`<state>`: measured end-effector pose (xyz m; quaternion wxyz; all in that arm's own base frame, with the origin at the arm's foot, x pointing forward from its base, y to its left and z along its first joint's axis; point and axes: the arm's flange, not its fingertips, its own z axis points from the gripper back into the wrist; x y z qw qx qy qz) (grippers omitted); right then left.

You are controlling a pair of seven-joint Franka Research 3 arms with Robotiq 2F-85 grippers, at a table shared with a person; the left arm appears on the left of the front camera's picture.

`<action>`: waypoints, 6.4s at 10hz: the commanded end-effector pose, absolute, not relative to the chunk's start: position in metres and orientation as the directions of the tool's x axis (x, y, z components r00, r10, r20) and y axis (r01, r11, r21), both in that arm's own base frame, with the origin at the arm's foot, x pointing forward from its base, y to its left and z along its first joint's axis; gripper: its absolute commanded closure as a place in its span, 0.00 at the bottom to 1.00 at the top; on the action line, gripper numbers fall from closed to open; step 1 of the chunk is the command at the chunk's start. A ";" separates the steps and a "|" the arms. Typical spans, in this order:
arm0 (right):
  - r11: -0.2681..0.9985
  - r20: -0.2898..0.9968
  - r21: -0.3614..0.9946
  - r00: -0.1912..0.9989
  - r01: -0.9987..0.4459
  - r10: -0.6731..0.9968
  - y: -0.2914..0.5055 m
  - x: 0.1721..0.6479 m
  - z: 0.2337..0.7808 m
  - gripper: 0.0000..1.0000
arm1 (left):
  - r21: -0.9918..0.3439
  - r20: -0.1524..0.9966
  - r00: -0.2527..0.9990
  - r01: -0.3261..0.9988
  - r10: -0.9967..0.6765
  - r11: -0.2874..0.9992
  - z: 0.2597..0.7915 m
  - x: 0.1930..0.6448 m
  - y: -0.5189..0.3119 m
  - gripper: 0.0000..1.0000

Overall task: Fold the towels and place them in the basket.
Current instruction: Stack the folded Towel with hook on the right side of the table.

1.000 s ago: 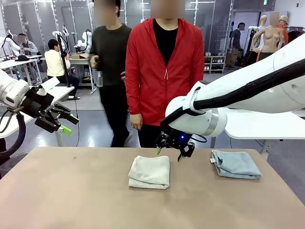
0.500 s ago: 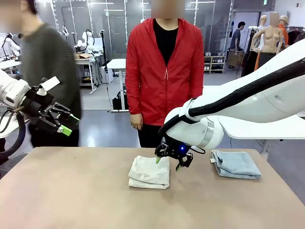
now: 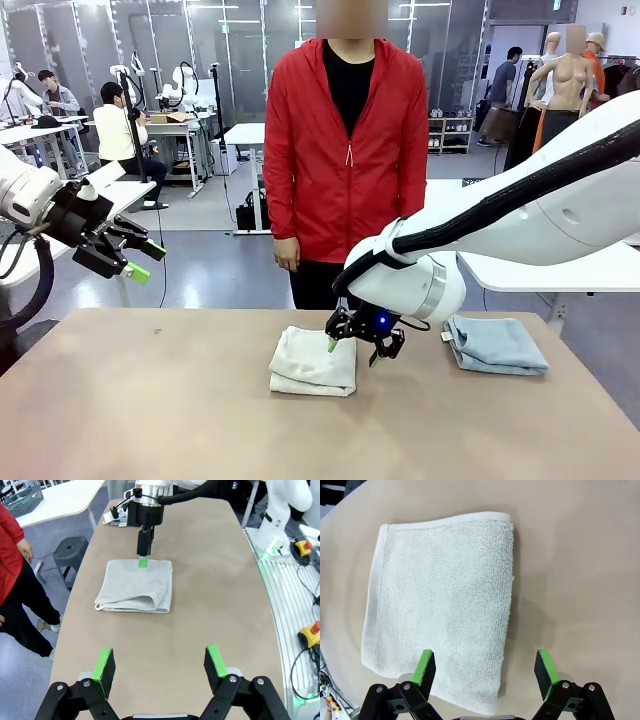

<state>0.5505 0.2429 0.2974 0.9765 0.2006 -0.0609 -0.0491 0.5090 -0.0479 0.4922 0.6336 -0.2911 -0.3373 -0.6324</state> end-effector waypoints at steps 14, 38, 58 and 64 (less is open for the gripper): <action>0.891 0.123 0.454 0.990 0.005 -0.068 0.256 0.551 0.286 0.65 | 0.055 0.790 -0.025 0.998 -0.613 0.030 0.495 0.509 -0.048 0.10; 0.901 0.190 0.308 0.948 -0.306 0.256 0.025 0.586 0.473 0.93 | 0.055 0.790 -0.025 0.998 -0.613 0.030 0.495 0.509 -0.048 0.10; 0.834 0.278 0.396 0.915 -0.385 0.291 -0.094 0.624 0.414 0.93 | 0.055 0.790 -0.025 0.998 -0.613 0.030 0.495 0.509 -0.048 0.10; 0.835 0.223 0.485 0.960 -0.258 0.168 -0.149 0.638 0.360 0.93 | 0.055 0.790 -0.025 0.998 -0.613 0.030 0.495 0.509 -0.048 0.10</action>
